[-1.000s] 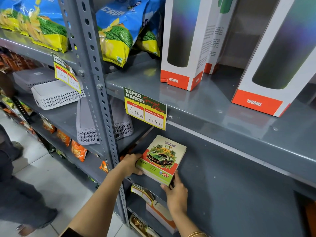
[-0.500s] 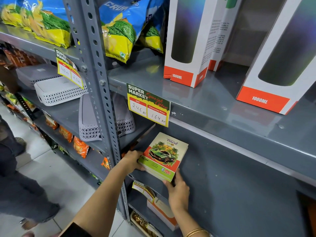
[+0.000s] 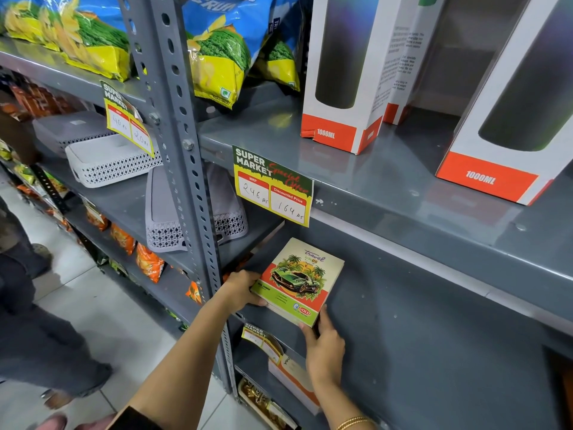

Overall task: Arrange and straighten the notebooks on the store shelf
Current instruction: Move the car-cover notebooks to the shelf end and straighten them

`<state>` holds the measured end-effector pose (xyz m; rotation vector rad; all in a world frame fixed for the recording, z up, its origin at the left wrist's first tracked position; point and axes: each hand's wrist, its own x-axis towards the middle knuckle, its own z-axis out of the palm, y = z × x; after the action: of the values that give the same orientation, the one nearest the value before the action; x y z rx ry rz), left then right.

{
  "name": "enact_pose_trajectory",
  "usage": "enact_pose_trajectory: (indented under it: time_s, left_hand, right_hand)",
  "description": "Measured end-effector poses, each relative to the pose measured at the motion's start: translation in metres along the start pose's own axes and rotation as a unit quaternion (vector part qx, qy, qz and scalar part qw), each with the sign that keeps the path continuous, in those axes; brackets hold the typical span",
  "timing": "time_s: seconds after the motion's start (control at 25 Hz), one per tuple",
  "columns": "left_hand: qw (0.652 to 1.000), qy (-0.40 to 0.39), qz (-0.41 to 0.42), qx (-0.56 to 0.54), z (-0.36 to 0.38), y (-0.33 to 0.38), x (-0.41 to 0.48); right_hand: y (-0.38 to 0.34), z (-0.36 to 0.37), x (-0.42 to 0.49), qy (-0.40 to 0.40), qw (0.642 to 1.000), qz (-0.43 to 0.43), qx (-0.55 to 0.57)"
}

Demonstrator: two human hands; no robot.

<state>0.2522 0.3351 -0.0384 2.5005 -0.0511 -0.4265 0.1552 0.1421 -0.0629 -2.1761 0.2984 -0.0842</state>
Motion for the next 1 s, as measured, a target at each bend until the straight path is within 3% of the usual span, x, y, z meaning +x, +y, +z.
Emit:
enact_pose_trajectory:
  time_s: [0.36,0.68,1.0]
  left_hand:
    - [0.996,-0.037,0.007,-0.075,-0.005,0.006,-0.001]
    - [0.964,0.009,-0.039,-0.263,0.003,0.000,-0.008]
    - [0.959,0.008,-0.021,-0.282,0.006,-0.007,-0.008]
  right_hand:
    - [0.003,-0.007,0.007,-0.007,0.998,0.013,0.054]
    - [-0.002,-0.004,0.003,0.014,0.995,0.035,0.093]
    - [0.000,-0.002,-0.002,0.015,0.994,0.030,0.108]
